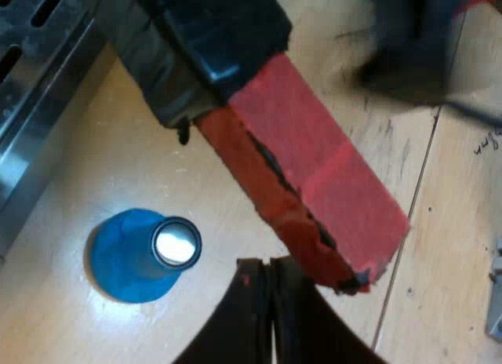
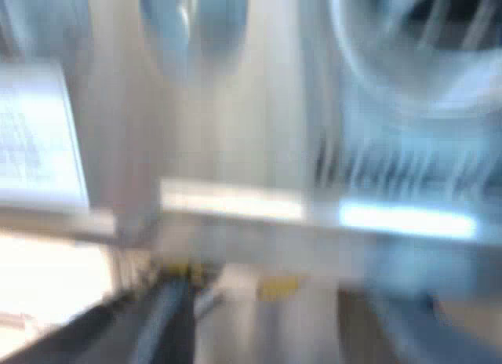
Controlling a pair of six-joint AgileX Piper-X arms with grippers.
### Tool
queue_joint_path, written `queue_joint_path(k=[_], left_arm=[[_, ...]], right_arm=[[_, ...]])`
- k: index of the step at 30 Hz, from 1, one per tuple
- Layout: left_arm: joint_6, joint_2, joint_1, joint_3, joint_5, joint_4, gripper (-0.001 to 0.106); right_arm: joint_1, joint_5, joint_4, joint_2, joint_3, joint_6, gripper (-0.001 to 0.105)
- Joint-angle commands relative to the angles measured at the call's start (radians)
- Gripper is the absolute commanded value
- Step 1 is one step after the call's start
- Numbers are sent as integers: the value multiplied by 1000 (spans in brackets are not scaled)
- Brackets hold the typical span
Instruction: Put the handle in the coffee machine
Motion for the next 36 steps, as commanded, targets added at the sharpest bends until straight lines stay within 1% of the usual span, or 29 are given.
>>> queue_joint_path(k=[1, 3, 6, 10, 12, 13, 15, 16, 17, 18, 20, 21, 23, 24, 27, 29, 30, 31, 33, 34, 35, 36], left_arm=[[-28, -18, -20, -6, 172, 1, 1], [-49, -18, -20, -6, 172, -26, 1], [-64, -18, -20, -6, 169, -50, 1], [-72, -18, -20, -6, 170, -68, 1], [-102, -18, -20, -6, 170, -87, 1], [-107, -18, -20, -6, 170, -90, 1], [-116, -18, -20, -6, 170, -93, 1], [-117, -18, -20, -6, 170, -93, 1], [-125, -18, -24, -6, 170, -91, 1], [-139, -18, -31, -6, 160, -91, 1], [-139, -18, -44, -6, 153, -85, 1], [-139, -21, -55, -6, 147, -83, 1], [-139, -27, -75, -6, 135, -84, 1], [-150, -30, -88, -6, 125, -84, 1], [-167, -41, -117, -6, 103, -88, 1], [-171, -44, -121, -6, 95, -88, 1], [-180, -50, -130, -6, 85, -90, 1], [-210, -71, -152, -6, 63, -114, 1], [-235, -83, -162, -6, 63, -138, 1], [-261, -93, -173, -6, 63, -156, 1], [-282, -99, -181, -6, 57, -173, 1], [-288, -101, -185, -6, 56, -178, 1]], right_arm=[[12, -24, 21, -42, 12, 12, 45], [19, -36, 39, -61, 24, 25, 45], [33, -67, 85, -131, 70, 57, 45], [49, -102, 160, -203, 99, 106, 45], [60, -162, 257, -261, 109, 138, 45], [64, -171, 279, -275, 109, 150, 45], [70, -226, 379, -332, 109, 207, 45], [69, -238, 396, -341, 109, 212, 45], [69, -274, 438, -371, 109, 241, 45], [69, -297, 480, -401, 109, 256, 45], [69, -322, 527, -435, 109, 261, 45], [69, -359, 563, -470, 109, 260, 45], [69, -399, 606, -517, 109, 263, 45], [69, -417, 635, -545, 109, 265, 45], [69, -429, 672, -584, 109, 265, 45], [69, -431, 705, -621, 109, 265, 45], [69, -435, 783, -697, 109, 265, 45], [69, -435, 794, -711, 109, 265, 45], [69, -438, 843, -751, 109, 265, 45], [69, -440, 862, -768, 107, 265, 45], [69, -441, 920, -796, 100, 265, 45], [69, -441, 945, -803, 95, 265, 45]])
